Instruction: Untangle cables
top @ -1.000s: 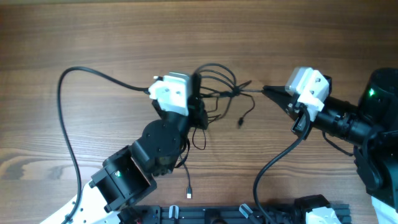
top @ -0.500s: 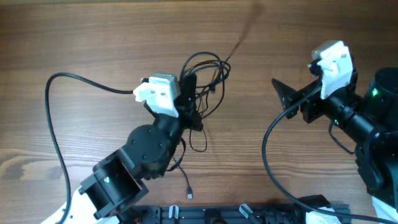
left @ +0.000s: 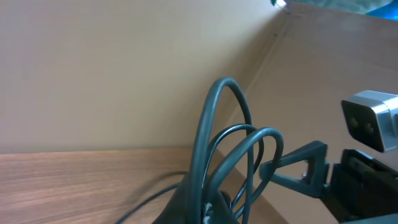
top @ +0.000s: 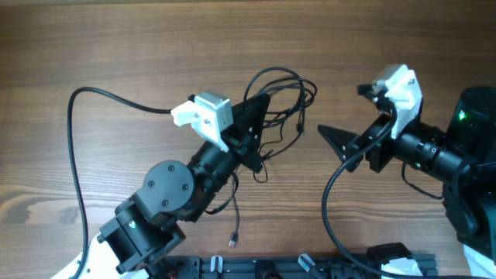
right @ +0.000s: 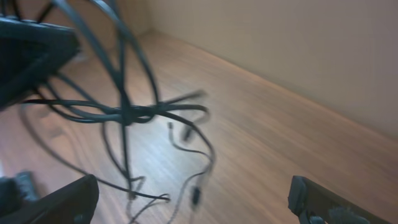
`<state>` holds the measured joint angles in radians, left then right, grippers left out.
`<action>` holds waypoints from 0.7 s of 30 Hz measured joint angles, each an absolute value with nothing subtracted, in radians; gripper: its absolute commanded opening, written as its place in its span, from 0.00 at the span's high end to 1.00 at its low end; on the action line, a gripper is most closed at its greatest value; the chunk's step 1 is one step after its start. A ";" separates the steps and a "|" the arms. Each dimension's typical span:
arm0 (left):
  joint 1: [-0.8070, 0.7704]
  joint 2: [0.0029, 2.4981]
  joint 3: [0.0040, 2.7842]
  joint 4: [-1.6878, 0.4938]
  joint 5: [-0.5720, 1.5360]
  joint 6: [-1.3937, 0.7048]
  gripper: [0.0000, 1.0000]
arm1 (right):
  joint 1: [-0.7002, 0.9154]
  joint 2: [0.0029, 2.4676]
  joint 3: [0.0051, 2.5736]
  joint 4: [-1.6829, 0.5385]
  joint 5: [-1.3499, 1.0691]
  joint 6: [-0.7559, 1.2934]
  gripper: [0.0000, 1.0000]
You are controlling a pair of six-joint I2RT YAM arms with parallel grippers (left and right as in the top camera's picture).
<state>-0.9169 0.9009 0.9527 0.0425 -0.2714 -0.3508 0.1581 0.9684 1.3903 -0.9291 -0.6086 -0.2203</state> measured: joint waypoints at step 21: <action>-0.915 0.949 0.947 0.097 0.138 -0.399 0.96 | 0.198 0.995 1.391 -0.848 -0.194 0.058 0.00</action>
